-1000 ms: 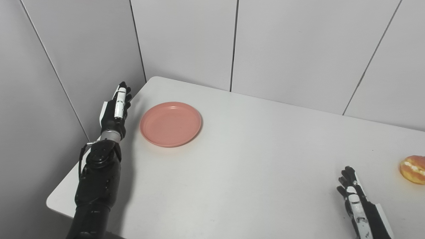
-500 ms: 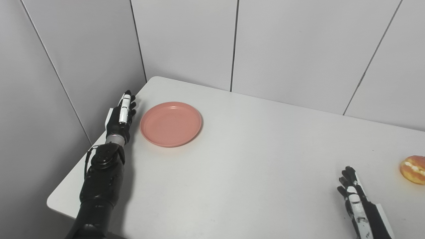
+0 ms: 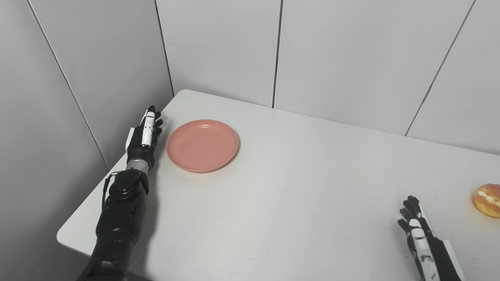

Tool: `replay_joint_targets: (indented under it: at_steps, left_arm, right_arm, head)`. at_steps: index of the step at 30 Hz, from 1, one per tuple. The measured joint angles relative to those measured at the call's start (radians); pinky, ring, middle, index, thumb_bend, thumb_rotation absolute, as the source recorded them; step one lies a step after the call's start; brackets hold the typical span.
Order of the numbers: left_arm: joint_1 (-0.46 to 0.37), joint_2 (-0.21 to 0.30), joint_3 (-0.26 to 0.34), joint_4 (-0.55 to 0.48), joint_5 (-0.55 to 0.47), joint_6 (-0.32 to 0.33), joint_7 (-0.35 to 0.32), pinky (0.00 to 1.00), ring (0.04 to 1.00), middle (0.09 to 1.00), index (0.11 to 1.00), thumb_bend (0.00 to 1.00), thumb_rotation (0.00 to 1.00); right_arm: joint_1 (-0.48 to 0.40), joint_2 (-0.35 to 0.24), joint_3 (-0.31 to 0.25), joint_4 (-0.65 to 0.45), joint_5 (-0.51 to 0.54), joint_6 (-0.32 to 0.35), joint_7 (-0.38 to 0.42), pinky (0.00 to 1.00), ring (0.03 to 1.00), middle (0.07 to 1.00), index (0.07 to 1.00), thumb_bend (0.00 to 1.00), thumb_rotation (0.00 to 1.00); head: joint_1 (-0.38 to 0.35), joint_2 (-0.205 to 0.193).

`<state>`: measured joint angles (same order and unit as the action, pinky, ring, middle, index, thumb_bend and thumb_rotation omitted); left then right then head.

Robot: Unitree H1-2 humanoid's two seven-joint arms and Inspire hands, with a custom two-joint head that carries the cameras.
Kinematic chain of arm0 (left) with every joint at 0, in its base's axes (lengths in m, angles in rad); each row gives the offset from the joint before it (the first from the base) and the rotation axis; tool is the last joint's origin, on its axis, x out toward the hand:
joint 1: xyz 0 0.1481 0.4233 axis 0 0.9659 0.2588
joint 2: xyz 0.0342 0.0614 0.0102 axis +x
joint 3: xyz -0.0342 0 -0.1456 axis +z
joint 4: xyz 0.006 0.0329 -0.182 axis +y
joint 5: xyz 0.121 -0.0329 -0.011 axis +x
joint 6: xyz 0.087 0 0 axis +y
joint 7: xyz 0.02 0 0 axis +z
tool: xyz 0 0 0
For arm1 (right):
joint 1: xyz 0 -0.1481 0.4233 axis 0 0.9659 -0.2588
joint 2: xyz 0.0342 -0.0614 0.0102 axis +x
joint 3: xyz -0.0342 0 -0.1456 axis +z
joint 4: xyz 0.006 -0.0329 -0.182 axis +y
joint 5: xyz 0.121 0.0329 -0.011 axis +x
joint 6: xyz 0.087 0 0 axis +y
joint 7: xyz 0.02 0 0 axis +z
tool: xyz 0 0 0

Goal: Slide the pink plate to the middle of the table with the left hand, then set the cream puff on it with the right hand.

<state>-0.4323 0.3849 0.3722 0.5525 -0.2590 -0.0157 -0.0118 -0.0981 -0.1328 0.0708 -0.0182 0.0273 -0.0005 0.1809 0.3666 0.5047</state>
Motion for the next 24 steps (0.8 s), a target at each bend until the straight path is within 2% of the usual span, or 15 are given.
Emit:
replay_joint_targets:
  at_steps: [6, 11, 14, 19, 24]
  left_arm:
    - [0.001, -0.012, -0.026, -0.02, -0.009, 0.004, -0.007, 0.97, 0.953, 0.955, 0.935, 0.4, 1.0]
    - [0.012, -0.037, -0.054, -0.062, -0.021, 0.02, -0.017, 0.96, 0.944, 0.945, 0.938, 0.38, 1.0]
    - [0.022, -0.056, -0.063, -0.093, -0.022, 0.038, -0.016, 0.97, 0.96, 0.963, 0.947, 0.41, 1.0]
    - [0.03, -0.069, -0.075, -0.136, -0.029, 0.074, -0.016, 0.97, 0.965, 0.967, 0.948, 0.4, 1.0]
    - [0.046, -0.106, -0.081, -0.19, -0.039, 0.097, -0.015, 0.98, 0.973, 0.97, 0.949, 0.36, 1.0]
  right_arm:
    - [0.0, 0.0, 0.0, 0.0, -0.006, 0.0, -0.002, 1.0, 1.0, 1.0, 1.0, 0.17, 1.0]
    - [0.0, 0.0, 0.0, -0.004, -0.007, 0.0, -0.002, 1.0, 1.0, 1.0, 1.0, 0.16, 1.0]
    - [0.0, 0.0, 0.001, -0.005, -0.012, 0.001, -0.003, 1.0, 1.0, 1.0, 1.0, 0.17, 1.0]
    - [0.0, 0.0, 0.003, -0.009, -0.024, 0.004, -0.012, 1.0, 1.0, 1.0, 1.0, 0.18, 1.0]
    - [0.0, 0.002, 0.004, -0.009, -0.028, 0.004, -0.013, 1.0, 1.0, 1.0, 1.0, 0.17, 1.0]
  head:
    - [-0.005, 0.003]
    - [-0.009, 0.008]
    - [-0.014, 0.011]
    - [-0.018, 0.014]
    - [-0.023, 0.017]
